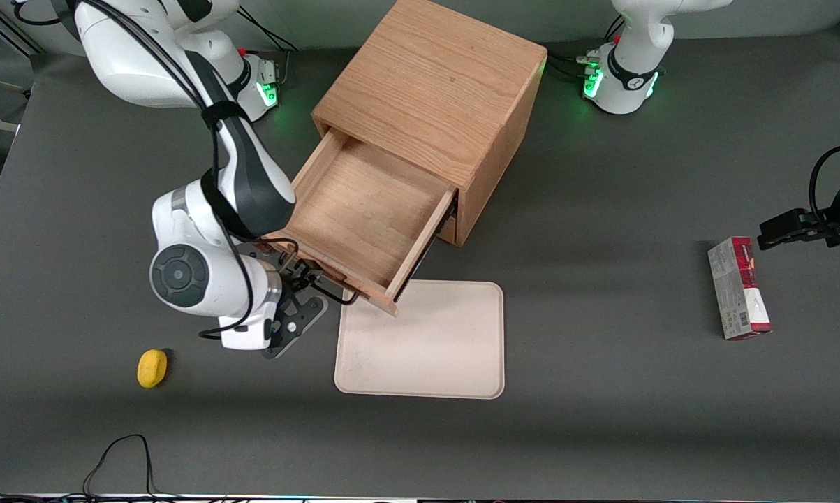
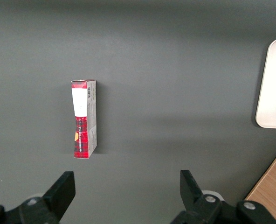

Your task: Open upper drawer

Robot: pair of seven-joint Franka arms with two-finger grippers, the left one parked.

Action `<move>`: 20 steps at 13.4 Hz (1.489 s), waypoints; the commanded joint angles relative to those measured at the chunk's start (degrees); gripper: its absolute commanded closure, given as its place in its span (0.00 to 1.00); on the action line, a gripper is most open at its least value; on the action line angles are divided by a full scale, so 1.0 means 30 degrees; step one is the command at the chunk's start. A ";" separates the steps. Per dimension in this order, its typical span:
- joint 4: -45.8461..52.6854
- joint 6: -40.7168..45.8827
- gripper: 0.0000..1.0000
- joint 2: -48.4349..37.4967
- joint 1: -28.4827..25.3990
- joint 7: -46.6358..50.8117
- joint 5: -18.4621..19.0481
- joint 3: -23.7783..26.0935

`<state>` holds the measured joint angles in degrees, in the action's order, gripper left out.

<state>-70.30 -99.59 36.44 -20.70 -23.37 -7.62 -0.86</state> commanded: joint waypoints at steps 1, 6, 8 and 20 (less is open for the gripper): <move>0.0961 -0.0055 0.00 0.0480 0.0338 -0.0297 0.0137 0.0141; 0.1546 -0.0086 0.00 0.0539 0.0544 -0.0180 0.0108 0.0141; 0.1927 0.0730 0.00 0.0190 0.0544 -0.0180 -0.0096 0.0112; -0.7750 0.3001 0.00 -1.0082 0.1247 0.2117 0.0459 -0.3751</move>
<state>-77.95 -84.48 17.71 -16.42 -22.34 -6.92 -9.14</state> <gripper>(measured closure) 0.000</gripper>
